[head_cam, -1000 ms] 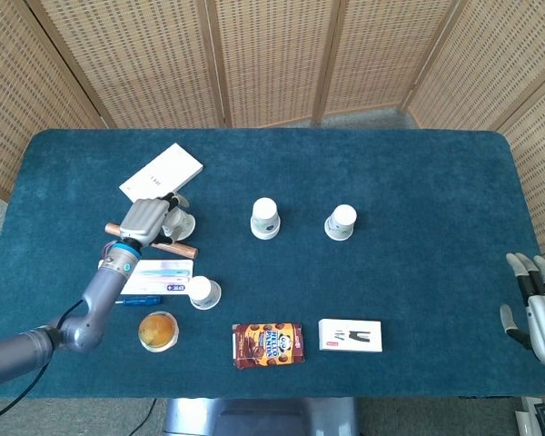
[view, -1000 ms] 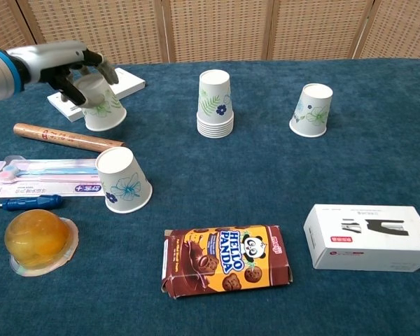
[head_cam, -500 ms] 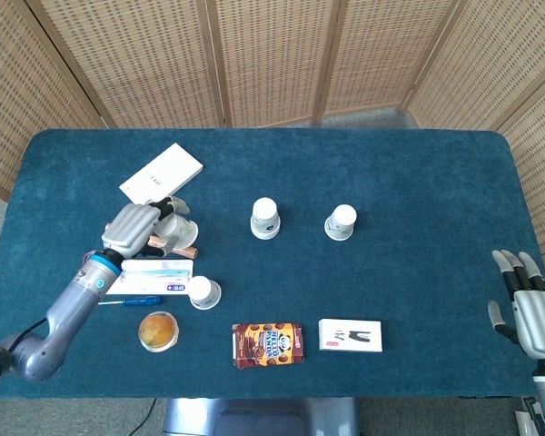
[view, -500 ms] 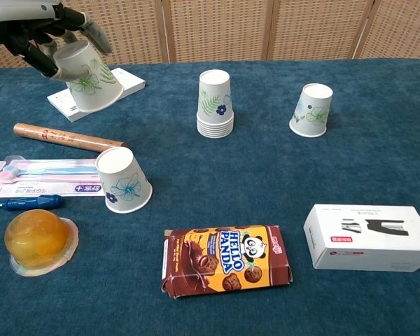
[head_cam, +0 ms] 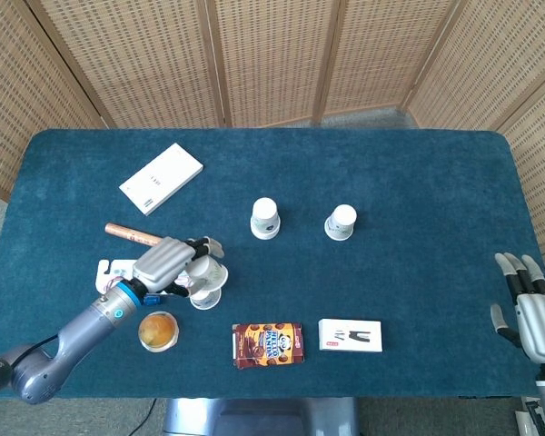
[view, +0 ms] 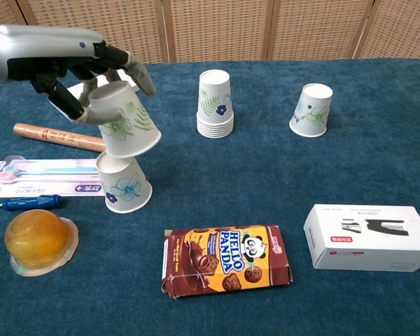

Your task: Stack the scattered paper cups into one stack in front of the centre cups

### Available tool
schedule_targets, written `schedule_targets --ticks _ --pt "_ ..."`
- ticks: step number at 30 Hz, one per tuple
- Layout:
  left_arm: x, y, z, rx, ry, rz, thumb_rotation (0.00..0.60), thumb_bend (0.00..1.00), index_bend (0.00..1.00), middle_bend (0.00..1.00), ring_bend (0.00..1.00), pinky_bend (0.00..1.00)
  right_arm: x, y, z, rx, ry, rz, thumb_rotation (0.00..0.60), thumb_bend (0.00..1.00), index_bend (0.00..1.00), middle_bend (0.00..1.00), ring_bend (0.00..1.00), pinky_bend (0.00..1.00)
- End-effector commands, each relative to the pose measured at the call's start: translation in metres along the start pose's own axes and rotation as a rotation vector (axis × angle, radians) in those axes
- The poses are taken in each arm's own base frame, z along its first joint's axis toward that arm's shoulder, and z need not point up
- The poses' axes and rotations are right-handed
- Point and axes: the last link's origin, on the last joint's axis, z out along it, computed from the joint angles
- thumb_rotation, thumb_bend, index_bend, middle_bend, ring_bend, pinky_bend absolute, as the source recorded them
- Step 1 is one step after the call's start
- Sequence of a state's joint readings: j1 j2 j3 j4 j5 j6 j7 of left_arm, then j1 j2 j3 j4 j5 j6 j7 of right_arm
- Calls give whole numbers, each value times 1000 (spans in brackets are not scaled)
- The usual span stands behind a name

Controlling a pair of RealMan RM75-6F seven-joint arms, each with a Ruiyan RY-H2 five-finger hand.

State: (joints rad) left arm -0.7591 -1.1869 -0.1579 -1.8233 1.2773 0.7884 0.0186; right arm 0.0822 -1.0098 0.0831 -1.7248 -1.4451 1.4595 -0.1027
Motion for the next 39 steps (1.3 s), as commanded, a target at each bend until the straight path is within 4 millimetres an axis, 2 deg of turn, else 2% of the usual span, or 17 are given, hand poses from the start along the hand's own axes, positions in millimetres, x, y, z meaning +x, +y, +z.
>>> schedule_targets --ticks 1,13,23,39 --pt "-3 5 1 -15 -25 1 600 465 246 242 373 625 1 1 -1 -4 2 0 600 494 0 113 30 362" --pt "2 7 -14 -16 -30 8 600 465 241 240 373 625 1 2 -2 -5 4 1 600 494 0 112 30 362" --pt "4 -2 -23 16 -38 23 600 465 240 240 373 625 0 0 0 -1 0 1 600 494 0 113 30 362" --pt "-2 -10 -20 41 -60 31 600 466 239 238 368 617 -2 0 0 -6 -6 2 600 494 0 113 30 362"
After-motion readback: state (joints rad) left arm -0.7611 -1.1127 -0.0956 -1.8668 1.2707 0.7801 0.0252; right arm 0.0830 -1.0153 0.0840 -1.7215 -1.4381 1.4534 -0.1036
